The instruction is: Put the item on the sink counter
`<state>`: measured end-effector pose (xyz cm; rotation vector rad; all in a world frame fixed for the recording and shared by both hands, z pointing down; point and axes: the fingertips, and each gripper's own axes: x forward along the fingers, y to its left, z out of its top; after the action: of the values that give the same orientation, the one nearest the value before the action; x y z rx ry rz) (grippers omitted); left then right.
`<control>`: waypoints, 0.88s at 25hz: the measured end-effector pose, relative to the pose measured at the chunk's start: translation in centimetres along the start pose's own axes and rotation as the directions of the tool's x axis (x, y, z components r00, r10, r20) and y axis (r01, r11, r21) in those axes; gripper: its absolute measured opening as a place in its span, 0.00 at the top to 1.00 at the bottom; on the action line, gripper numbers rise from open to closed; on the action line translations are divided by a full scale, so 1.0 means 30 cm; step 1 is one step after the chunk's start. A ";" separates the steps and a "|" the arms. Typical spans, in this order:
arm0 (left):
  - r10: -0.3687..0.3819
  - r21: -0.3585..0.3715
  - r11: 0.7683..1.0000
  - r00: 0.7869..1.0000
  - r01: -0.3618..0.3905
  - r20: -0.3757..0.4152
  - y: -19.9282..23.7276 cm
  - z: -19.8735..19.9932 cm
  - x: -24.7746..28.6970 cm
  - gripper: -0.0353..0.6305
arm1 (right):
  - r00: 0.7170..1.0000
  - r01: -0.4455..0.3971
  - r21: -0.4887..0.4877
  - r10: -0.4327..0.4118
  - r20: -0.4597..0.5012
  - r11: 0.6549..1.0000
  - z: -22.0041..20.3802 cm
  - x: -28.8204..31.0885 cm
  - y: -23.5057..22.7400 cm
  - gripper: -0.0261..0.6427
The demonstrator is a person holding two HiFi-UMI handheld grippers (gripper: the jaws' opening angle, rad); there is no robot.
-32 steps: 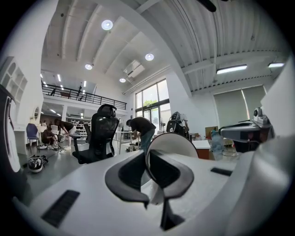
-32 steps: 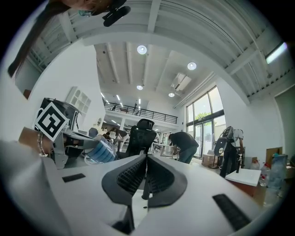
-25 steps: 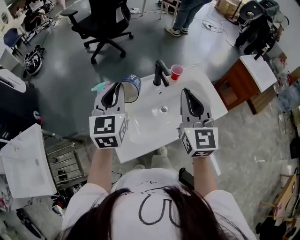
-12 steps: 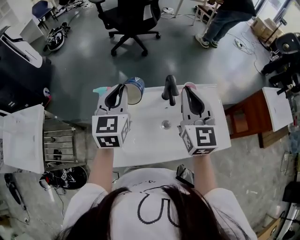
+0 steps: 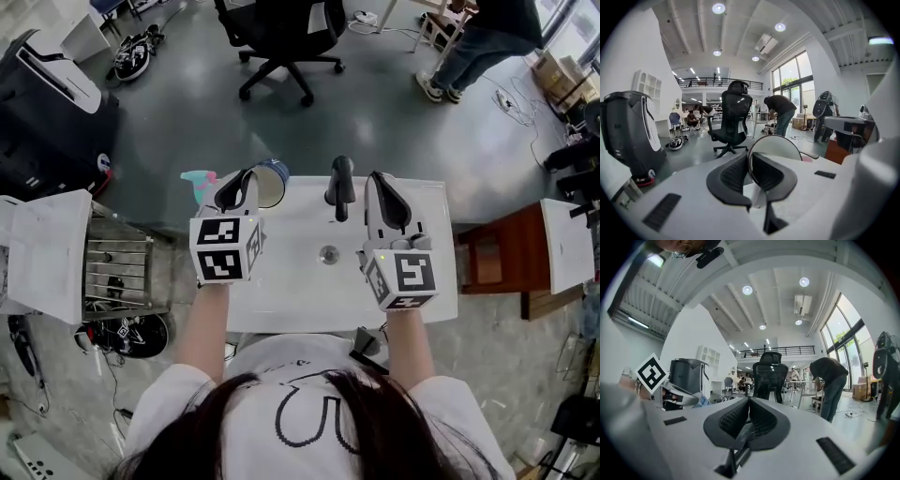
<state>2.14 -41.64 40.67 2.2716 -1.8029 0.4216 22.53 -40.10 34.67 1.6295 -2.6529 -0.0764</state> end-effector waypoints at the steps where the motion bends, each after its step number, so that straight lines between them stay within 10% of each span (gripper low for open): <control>1: -0.001 -0.005 1.000 1.000 0.001 -0.021 -0.002 -0.011 0.013 0.88 | 1.000 -0.006 0.005 0.006 -0.002 1.000 -0.007 0.001 -0.003 0.92; 11: -0.035 -0.006 0.999 0.971 0.035 -0.235 -0.006 -0.119 0.127 0.88 | 0.999 -0.032 0.065 0.033 -0.012 0.997 -0.056 -0.008 -0.021 0.92; 22: -0.015 -0.109 0.993 0.883 -0.041 -0.468 0.041 -0.273 0.245 0.88 | 0.999 -0.029 0.146 0.031 -0.016 0.989 -0.076 -0.012 -0.070 0.92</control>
<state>1.73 -45.88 50.89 1.8694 -1.5461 0.7717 24.67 -40.78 36.84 1.6198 -2.7276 0.1359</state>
